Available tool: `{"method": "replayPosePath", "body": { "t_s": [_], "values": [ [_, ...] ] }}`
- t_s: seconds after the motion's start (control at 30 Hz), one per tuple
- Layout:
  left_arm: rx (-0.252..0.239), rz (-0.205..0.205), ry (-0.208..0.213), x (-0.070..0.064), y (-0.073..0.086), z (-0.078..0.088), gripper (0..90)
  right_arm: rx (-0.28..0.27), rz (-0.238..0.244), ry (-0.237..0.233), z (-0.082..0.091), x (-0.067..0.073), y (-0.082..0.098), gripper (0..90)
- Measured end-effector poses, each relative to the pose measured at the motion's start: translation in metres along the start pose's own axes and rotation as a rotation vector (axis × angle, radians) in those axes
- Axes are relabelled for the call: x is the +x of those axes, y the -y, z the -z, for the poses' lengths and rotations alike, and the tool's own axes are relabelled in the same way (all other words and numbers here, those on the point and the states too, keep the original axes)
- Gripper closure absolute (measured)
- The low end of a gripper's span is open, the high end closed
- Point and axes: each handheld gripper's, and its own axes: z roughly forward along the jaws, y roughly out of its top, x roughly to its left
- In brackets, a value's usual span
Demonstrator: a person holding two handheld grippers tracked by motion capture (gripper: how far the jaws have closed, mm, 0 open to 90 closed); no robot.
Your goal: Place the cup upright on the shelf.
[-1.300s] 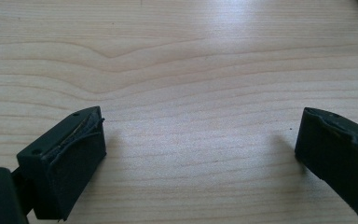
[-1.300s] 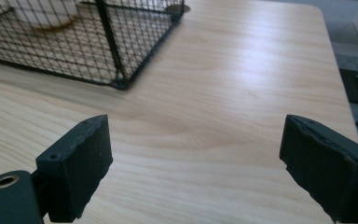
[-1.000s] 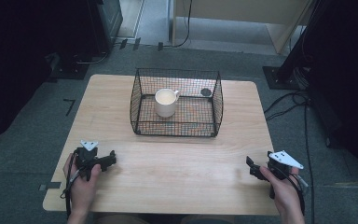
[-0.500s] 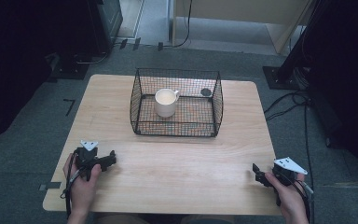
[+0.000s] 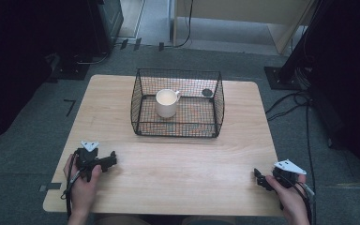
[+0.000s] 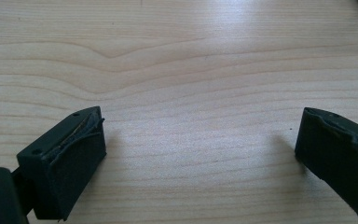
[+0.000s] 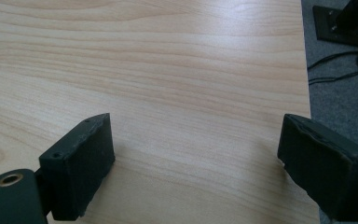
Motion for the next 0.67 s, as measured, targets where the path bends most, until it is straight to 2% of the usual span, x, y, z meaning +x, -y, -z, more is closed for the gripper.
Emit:
{"method": "replayPosePath", "body": {
  "t_s": [0.07,0.3,0.43,0.47,0.67],
  "values": [
    [0.000,0.000,0.000,0.0000,0.0000,0.0000,1.8,0.010,-0.025,-0.010,-0.0007,-0.0007,-0.0002,9.2],
    [0.000,0.000,0.000,0.0000,0.0000,0.0000,1.8,0.010,-0.016,-0.020,-0.0005,0.0000,0.0001,9.0],
    [0.000,0.000,0.000,0.0000,0.0000,0.0000,1.8,0.004,-0.008,-0.004,0.0009,0.0026,0.0010,9.1],
    [-0.001,0.000,0.000,0.0000,0.0001,0.0000,1.8,0.011,-0.026,-0.009,0.0004,0.0024,0.0010,8.3],
    [0.000,0.000,0.000,0.0000,0.0000,0.0000,1.8,0.012,-0.027,-0.008,0.0002,0.0021,0.0009,7.7]
  ]
}}
